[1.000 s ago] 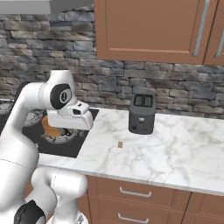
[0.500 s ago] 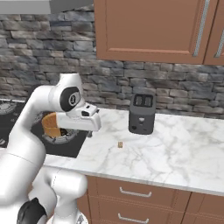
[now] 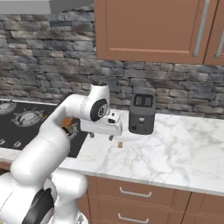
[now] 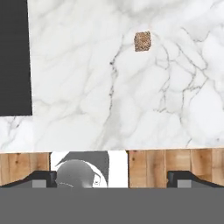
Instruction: Pick up the sugar cube(s) and place them in the saucepan with hot chocolate.
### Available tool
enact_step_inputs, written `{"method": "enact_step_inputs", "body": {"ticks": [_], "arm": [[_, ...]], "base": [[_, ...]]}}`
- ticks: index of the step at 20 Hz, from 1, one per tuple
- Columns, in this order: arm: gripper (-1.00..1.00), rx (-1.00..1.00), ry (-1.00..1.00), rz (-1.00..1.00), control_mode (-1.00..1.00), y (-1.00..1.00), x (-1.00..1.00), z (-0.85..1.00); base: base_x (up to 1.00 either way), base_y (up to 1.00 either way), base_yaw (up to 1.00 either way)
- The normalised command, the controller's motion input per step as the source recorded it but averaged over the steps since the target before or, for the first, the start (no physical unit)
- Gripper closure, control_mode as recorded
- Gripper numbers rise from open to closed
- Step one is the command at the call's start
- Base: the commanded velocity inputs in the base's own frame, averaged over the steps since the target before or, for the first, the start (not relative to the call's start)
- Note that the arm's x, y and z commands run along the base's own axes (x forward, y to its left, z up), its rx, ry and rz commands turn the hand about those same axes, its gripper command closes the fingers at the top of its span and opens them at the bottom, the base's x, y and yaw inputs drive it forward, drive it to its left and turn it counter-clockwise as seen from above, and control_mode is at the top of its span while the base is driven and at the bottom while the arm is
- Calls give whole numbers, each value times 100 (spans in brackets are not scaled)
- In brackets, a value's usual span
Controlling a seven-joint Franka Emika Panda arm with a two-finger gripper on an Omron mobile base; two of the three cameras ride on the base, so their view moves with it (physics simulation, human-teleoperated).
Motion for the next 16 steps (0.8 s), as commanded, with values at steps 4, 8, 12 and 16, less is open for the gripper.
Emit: {"method": "enact_step_inputs", "body": {"ticks": [4,8,12,16], "arm": [[-100,0,-2,17,-100,-50,50,-46],[-100,-6,0,7,-100,-29,51,-28],[-100,0,0,-1,-100,0,38,-27],[-100,0,0,-11,-100,0,34,-37]], "base": [[0,0,0],[0,0,0],[0,0,0],[0,0,0]]}}
